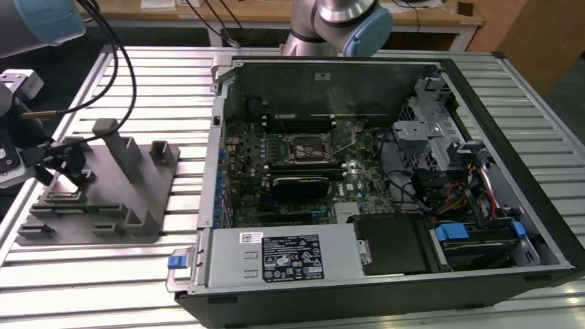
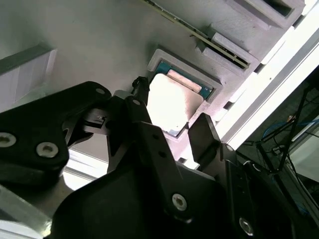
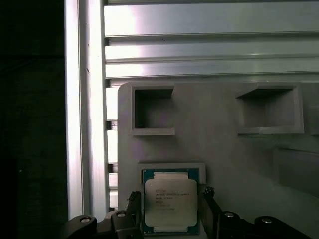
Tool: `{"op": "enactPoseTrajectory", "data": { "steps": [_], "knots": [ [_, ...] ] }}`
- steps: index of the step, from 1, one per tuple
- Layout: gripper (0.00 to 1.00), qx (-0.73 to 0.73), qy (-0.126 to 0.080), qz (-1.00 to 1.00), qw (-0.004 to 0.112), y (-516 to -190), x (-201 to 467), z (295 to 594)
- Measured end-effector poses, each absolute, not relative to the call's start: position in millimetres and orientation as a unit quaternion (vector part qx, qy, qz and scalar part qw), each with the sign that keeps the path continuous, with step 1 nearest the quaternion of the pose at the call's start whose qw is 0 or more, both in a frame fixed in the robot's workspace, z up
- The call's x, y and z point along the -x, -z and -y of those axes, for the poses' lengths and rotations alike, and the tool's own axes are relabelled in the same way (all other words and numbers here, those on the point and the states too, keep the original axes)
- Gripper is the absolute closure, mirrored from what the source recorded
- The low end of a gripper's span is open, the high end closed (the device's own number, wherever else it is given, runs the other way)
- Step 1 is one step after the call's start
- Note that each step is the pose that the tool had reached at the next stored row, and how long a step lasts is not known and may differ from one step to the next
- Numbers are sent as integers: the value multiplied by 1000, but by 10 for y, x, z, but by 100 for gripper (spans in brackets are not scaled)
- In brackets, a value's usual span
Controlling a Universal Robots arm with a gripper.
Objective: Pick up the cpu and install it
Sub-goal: 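Pick up the cpu and move it towards the insertion slot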
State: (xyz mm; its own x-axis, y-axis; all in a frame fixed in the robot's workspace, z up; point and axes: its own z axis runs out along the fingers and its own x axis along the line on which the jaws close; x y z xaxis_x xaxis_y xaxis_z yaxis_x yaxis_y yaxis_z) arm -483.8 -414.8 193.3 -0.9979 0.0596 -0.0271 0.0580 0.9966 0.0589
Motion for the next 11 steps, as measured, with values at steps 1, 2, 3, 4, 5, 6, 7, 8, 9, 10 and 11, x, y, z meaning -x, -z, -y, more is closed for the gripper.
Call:
{"op": "enactPoseTrajectory", "data": {
  "steps": [1, 2, 3, 4, 5, 6, 7, 8, 9, 10, 11],
  "knots": [
    [41, -28, -29, -999, 14, -1928, 4838, 4147],
    [41, -27, -29, -999, 14, -1923, 4837, 4145],
    [41, -26, -29, -999, 14, -1918, 4838, 4144],
    [41, -26, -29, -999, 14, -1911, 4838, 4144],
    [41, -26, -29, -999, 14, -1903, 4838, 4143],
    [41, -26, -29, -999, 14, -1899, 4838, 4143],
    [41, -26, -29, -999, 14, -1898, 4838, 4143],
    [41, -26, -29, -999, 14, -1894, 4838, 4143],
    [41, -26, -29, -999, 14, -1888, 4838, 4143],
    [41, -26, -29, -999, 14, -1883, 4838, 4143],
    [41, -26, -29, -999, 14, -1881, 4838, 4143]
  ]
}}
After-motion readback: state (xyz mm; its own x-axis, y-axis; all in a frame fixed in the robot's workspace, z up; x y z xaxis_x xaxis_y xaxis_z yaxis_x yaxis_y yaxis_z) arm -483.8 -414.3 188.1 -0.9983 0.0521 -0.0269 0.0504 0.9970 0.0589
